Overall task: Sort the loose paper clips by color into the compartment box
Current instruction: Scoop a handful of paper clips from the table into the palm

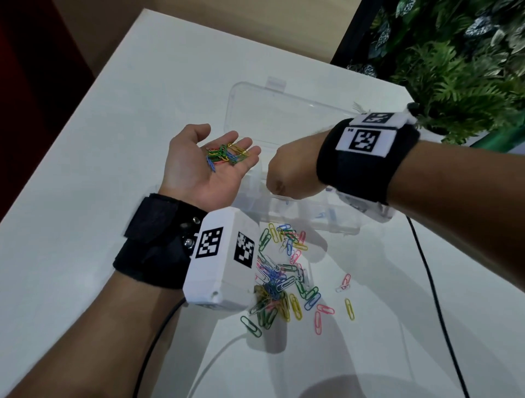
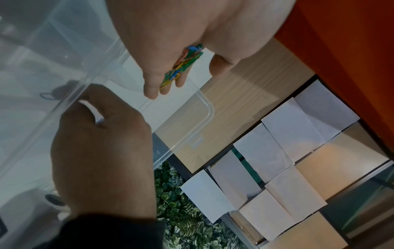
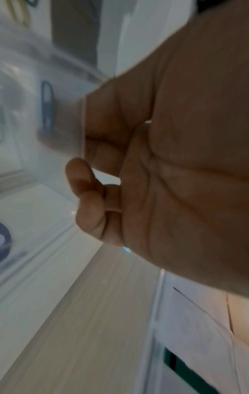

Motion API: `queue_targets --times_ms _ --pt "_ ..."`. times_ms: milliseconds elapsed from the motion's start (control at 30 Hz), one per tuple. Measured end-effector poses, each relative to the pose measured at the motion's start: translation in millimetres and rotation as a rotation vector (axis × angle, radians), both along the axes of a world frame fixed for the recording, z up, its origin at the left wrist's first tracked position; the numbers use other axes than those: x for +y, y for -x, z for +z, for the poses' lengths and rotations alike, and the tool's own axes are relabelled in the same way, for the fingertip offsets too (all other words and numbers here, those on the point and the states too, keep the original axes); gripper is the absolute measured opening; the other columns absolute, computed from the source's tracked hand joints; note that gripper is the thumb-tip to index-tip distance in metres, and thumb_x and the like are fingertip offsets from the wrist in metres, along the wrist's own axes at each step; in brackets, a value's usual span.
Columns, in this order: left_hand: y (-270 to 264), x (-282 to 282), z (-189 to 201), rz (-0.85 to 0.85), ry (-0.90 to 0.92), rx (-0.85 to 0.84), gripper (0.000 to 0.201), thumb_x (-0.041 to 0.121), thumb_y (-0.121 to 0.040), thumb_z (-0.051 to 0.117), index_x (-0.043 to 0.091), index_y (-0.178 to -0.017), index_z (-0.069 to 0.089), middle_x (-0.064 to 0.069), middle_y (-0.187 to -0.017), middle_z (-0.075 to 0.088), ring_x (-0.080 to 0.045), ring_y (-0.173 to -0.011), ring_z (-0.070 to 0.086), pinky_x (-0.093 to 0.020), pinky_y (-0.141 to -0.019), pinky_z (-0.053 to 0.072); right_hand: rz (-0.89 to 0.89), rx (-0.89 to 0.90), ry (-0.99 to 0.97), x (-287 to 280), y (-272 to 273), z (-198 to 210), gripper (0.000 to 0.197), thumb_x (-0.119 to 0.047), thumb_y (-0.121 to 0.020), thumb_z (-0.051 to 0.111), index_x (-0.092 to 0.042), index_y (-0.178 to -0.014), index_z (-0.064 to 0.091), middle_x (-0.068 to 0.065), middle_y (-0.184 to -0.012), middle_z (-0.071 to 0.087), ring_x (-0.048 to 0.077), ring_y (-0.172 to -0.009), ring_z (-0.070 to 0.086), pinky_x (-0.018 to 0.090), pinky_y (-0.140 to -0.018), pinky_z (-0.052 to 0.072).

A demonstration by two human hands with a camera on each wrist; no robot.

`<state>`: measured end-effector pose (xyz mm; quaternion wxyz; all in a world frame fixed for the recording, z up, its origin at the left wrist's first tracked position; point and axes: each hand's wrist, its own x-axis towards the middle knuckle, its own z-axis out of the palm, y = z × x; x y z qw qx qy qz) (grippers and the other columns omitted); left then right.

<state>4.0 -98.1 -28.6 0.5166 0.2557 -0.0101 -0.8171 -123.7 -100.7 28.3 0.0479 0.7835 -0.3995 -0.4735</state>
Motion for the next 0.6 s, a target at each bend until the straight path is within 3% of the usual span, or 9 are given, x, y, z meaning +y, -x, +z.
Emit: queue_targets --times_ms 33,100,200,367,500,600 --pt "0 0 0 -0.002 0.002 0.0 0.046 0.022 -0.097 0.04 -0.015 -0.123 0.05 -0.036 -0.125 0.05 -0.047 -0.12 0.048 -0.053 -0.104 0.04 -0.025 -0.034 0.005 1 2 4 0.025 -0.009 -0.091 0.038 -0.019 -0.07 0.047 -0.008 -0.063 0.044 0.01 -0.059 0.04 0.022 -0.048 0.027" --pt "0 0 0 -0.006 0.004 -0.005 0.046 0.022 -0.097 0.04 -0.014 -0.123 0.05 -0.035 -0.125 0.05 -0.047 -0.119 0.048 -0.052 -0.103 0.04 -0.048 -0.094 0.017 4 7 11 0.019 -0.012 -0.089 0.042 -0.021 -0.085 0.058 -0.009 -0.06 0.045 0.002 -0.054 0.039 0.021 -0.047 0.026" --pt "0 0 0 -0.011 0.002 -0.02 0.045 0.023 -0.098 0.04 -0.014 -0.121 0.051 -0.034 -0.124 0.052 -0.047 -0.114 0.051 -0.052 -0.103 0.041 -0.065 -0.153 0.011 6 13 10 0.022 -0.009 -0.087 0.051 -0.021 -0.1 0.063 -0.009 -0.064 0.047 0.001 -0.052 0.038 0.02 -0.045 0.025" --pt "0 0 0 -0.012 0.02 -0.057 0.044 0.024 -0.098 0.04 -0.013 -0.119 0.052 -0.032 -0.121 0.054 -0.045 -0.099 0.056 -0.051 -0.102 0.042 -0.058 -0.285 0.099 7 25 1 0.013 -0.004 -0.084 0.054 -0.016 -0.086 0.06 -0.006 -0.063 0.047 0.011 -0.056 0.043 0.02 -0.048 0.025" --pt "1 0 0 -0.013 0.022 -0.056 0.044 0.024 -0.098 0.04 -0.012 -0.119 0.053 -0.031 -0.122 0.055 -0.045 -0.103 0.056 -0.05 -0.102 0.043 -0.139 -0.56 0.233 8 48 -2 0.01 -0.01 -0.082 0.059 -0.017 -0.077 0.055 -0.005 -0.071 0.056 0.022 -0.072 0.054 0.034 -0.06 0.047" --pt "3 3 2 -0.02 0.05 -0.009 0.044 0.022 -0.097 0.04 -0.013 -0.119 0.054 -0.033 -0.118 0.059 -0.046 -0.106 0.058 -0.052 -0.1 0.044 -0.288 -0.773 0.397 12 71 6 0.006 -0.018 -0.082 0.064 -0.015 -0.078 0.06 -0.001 -0.076 0.063 0.019 -0.074 0.05 0.034 -0.066 0.046"
